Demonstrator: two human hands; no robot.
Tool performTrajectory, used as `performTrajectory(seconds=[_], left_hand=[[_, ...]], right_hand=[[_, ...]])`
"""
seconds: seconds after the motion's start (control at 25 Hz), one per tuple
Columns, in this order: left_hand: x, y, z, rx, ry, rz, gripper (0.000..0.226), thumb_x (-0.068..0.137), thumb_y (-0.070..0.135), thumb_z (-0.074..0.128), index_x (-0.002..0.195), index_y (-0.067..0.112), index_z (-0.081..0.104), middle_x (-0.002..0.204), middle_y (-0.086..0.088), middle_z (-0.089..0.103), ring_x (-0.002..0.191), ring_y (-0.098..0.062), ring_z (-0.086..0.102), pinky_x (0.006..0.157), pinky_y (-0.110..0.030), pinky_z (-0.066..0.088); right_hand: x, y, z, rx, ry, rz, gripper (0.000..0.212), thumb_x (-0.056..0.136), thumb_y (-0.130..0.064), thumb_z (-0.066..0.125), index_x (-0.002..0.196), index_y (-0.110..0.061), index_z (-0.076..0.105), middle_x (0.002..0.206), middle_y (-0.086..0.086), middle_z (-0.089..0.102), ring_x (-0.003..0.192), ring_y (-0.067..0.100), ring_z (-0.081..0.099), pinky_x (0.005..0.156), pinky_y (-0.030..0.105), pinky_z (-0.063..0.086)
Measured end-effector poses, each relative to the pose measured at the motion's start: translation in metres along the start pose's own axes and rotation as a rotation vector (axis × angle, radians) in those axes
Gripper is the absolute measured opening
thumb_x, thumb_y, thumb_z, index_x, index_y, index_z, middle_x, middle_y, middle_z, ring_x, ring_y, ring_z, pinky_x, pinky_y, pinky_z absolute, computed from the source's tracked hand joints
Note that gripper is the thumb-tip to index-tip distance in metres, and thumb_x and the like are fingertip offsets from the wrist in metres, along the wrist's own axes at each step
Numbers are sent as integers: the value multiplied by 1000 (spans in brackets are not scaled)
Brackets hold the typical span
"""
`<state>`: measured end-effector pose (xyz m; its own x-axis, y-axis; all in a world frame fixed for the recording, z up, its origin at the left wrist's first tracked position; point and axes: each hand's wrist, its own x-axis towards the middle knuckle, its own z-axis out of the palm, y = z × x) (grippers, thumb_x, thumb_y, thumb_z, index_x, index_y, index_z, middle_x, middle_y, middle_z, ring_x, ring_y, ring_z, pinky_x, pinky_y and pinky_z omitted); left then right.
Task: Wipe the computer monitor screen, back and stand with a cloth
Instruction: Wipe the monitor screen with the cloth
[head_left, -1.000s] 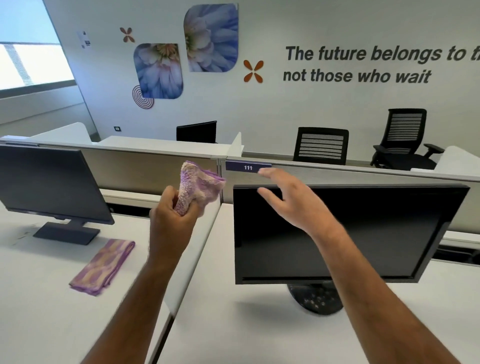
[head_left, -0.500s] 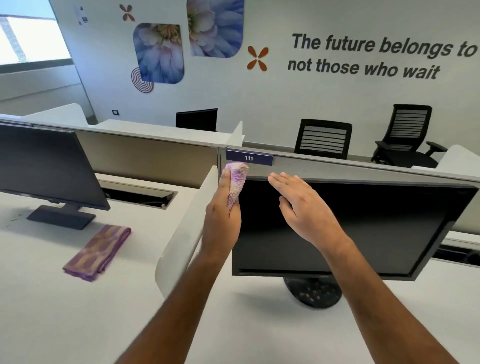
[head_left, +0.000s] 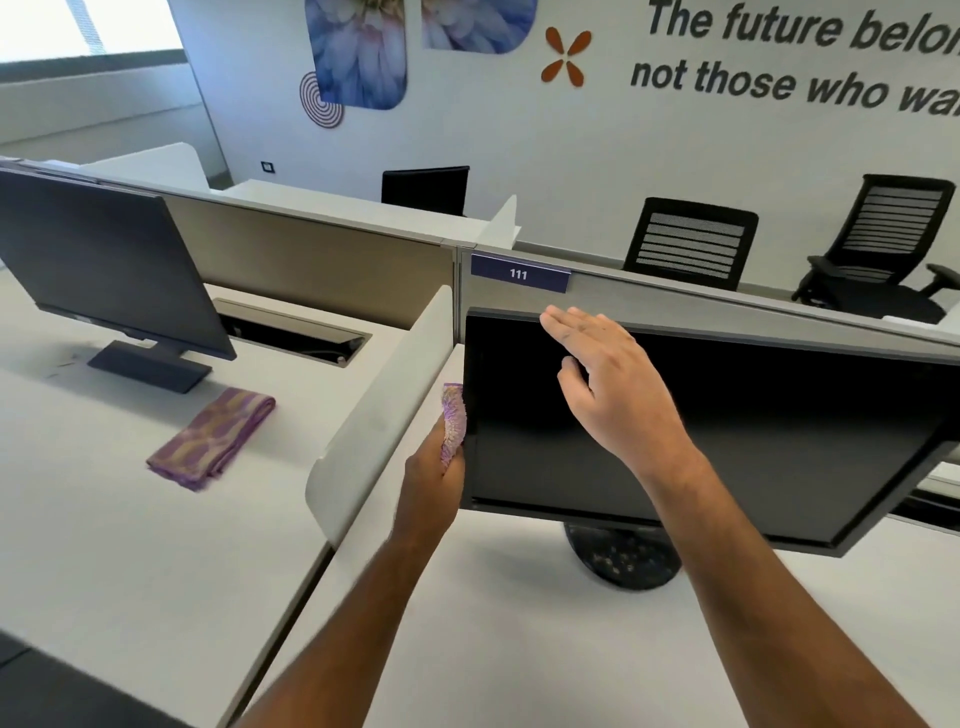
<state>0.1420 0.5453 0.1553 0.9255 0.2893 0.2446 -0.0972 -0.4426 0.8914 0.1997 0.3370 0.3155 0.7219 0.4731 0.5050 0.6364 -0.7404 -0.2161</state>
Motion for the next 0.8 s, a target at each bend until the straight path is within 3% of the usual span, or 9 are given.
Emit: performTrajectory(seconds=[0.16, 0.32, 0.44, 0.52, 0.56, 0.64, 0.68, 0.72, 0.8], left_hand=[[-17, -24, 12, 69, -27, -115, 27, 107, 20, 52, 131, 27, 61, 101, 9, 73, 90, -6, 68, 69, -13, 51], [-41, -46, 25, 60, -60, -236, 16, 106, 20, 52, 118, 23, 63, 96, 4, 72, 84, -12, 67, 66, -11, 48], [-48, -62, 37, -58, -110, -371, 25, 101, 36, 49, 92, 19, 65, 81, 0, 72, 69, -16, 66, 62, -28, 55], [-50, -78, 39, -253, -279, -317, 31, 96, 37, 50, 72, 18, 57, 66, 0, 64, 50, -20, 55, 46, -27, 47], [-52, -91, 38, -319, -249, -275, 31, 93, 33, 57, 66, 20, 51, 60, 1, 57, 44, -21, 48, 45, -22, 42], [-71, -70, 50, -407, -399, -469, 16, 88, 30, 68, 78, 20, 63, 68, -5, 68, 52, -21, 63, 47, -26, 52], [-83, -45, 66, -492, -335, -685, 15, 88, 30, 69, 96, 18, 70, 85, -9, 77, 70, -24, 74, 55, -33, 60], [-98, -43, 75, -472, -195, -674, 26, 89, 29, 69, 111, 16, 70, 100, -13, 78, 86, -27, 78, 68, -37, 64], [-120, -34, 87, -619, -192, -682, 29, 97, 20, 68, 125, 14, 65, 113, -14, 76, 102, -31, 76, 80, -38, 63]], right_hand=[[0, -1, 1, 52, 6, -8, 50, 102, -9, 46, 152, -14, 48, 156, 0, 49, 149, 12, 37, 127, 32, 20], [-2, 2, -3, 47, -19, -11, 50, 104, -12, 47, 154, -15, 45, 158, 0, 46, 150, 12, 34, 127, 30, 17], [1, 4, -1, 42, -38, -26, 52, 105, -16, 48, 156, -15, 41, 161, 1, 41, 153, 12, 30, 129, 33, 16], [-8, 7, -2, 136, -5, -42, 52, 104, -11, 50, 155, -11, 42, 161, 3, 41, 154, 13, 28, 129, 37, 18], [-18, 10, -3, 205, 39, -63, 50, 103, -7, 50, 152, -8, 46, 159, 5, 45, 153, 13, 30, 128, 37, 20], [-49, 21, -2, 323, 108, -92, 42, 101, -2, 53, 143, -6, 55, 147, 4, 56, 144, 13, 44, 122, 34, 33], [-70, 27, 3, 371, 102, -82, 36, 101, -1, 54, 136, -7, 60, 138, 2, 61, 135, 12, 52, 115, 31, 41], [-94, 34, 11, 419, 67, -40, 31, 101, -2, 54, 130, -8, 63, 129, 0, 65, 124, 11, 58, 107, 30, 47], [-142, 46, 34, 518, -56, 134, 25, 103, -8, 54, 125, -14, 64, 118, -4, 65, 111, 10, 62, 95, 29, 53]])
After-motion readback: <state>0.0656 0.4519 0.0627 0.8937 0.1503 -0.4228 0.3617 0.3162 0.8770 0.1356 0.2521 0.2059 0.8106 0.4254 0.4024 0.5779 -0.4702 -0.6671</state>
